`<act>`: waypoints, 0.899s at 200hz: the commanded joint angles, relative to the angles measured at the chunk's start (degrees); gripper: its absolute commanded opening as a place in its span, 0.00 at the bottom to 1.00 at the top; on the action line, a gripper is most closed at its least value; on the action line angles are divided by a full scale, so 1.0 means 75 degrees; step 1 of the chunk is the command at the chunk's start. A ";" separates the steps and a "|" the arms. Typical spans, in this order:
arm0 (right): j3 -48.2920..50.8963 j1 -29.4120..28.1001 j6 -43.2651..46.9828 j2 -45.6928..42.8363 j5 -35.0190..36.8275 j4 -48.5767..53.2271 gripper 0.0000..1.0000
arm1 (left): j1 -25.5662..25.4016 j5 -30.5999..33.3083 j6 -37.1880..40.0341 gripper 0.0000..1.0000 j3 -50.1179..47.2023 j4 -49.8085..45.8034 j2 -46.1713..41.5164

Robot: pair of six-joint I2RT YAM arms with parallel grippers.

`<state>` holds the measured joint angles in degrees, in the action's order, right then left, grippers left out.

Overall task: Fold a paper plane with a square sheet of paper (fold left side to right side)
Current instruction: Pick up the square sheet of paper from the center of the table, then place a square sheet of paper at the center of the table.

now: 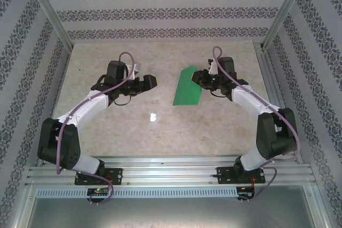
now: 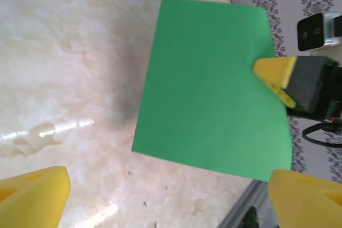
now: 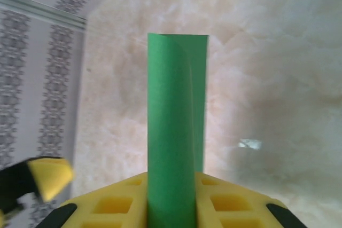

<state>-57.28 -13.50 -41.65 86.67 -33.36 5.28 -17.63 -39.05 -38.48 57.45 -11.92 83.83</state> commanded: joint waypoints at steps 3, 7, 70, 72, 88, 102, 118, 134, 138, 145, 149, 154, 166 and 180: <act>0.0489 0.0180 -0.1423 -0.0984 -0.1153 -0.1534 0.24 | -0.0027 -0.1269 -0.1306 0.97 -0.0370 0.1421 -0.0270; 0.0562 0.0201 -0.1587 -0.1127 -0.1227 -0.1659 0.24 | -0.0022 -0.1338 -0.1474 0.98 -0.0437 0.1630 -0.0325; 0.0900 0.0225 -0.4361 -0.2272 -0.2007 -0.4421 0.24 | -0.0409 -0.1985 -0.3110 1.00 -0.0329 0.3534 -0.0543; 0.0890 0.0216 -0.4431 -0.2272 -0.2014 -0.4531 0.24 | -0.0431 -0.1997 -0.3155 1.00 -0.0320 0.3591 -0.0533; 0.0826 0.0151 -0.5049 -0.2264 -0.2044 -0.5271 0.24 | -0.0579 -0.2046 -0.3499 1.00 -0.0206 0.4111 -0.0414; 0.0719 0.0069 -0.5324 -0.2252 -0.2032 -0.5577 0.24 | -0.0702 -0.2070 -0.3762 1.00 -0.0108 0.4537 -0.0339; 0.0612 -0.0048 -0.5466 -0.2259 -0.2020 -0.5717 0.24 | -0.0854 -0.2106 -0.4014 1.00 0.0023 0.4946 -0.0262; 0.0579 -0.0140 -0.5519 -0.2298 -0.1963 -0.5766 0.24 | -0.0978 -0.2101 -0.4042 1.00 0.0172 0.4998 -0.0235; 0.0570 -0.0145 -0.5518 -0.2316 -0.1956 -0.5730 0.24 | -0.1009 -0.2098 -0.4060 1.00 0.0195 0.5030 -0.0227; 0.0587 -0.0166 -0.5515 -0.2343 -0.1931 -0.5741 0.24 | -0.1052 -0.2096 -0.4083 1.00 0.0235 0.5065 -0.0202; 0.0590 -0.0169 -0.5531 -0.2359 -0.1907 -0.5757 0.24 | -0.1086 -0.2106 -0.4100 1.00 0.0258 0.5082 -0.0188; 0.0616 -0.0180 -0.5563 -0.2389 -0.1872 -0.5755 0.24 | -0.1120 -0.2106 -0.4145 1.00 0.0282 0.5129 -0.0168; 0.0653 -0.0210 -0.5614 -0.2449 -0.1820 -0.5794 0.24 | -0.1189 -0.2112 -0.4142 1.00 0.0339 0.5145 -0.0116; 0.0655 -0.0229 -0.5615 -0.2496 -0.1800 -0.5766 0.24 | -0.1230 -0.2067 -0.4105 1.00 0.0351 0.5069 -0.0065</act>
<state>-51.40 -14.61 -82.30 70.00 -47.24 -34.83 -25.71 -53.76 -68.10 58.33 22.76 82.17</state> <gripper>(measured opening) 0.239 0.997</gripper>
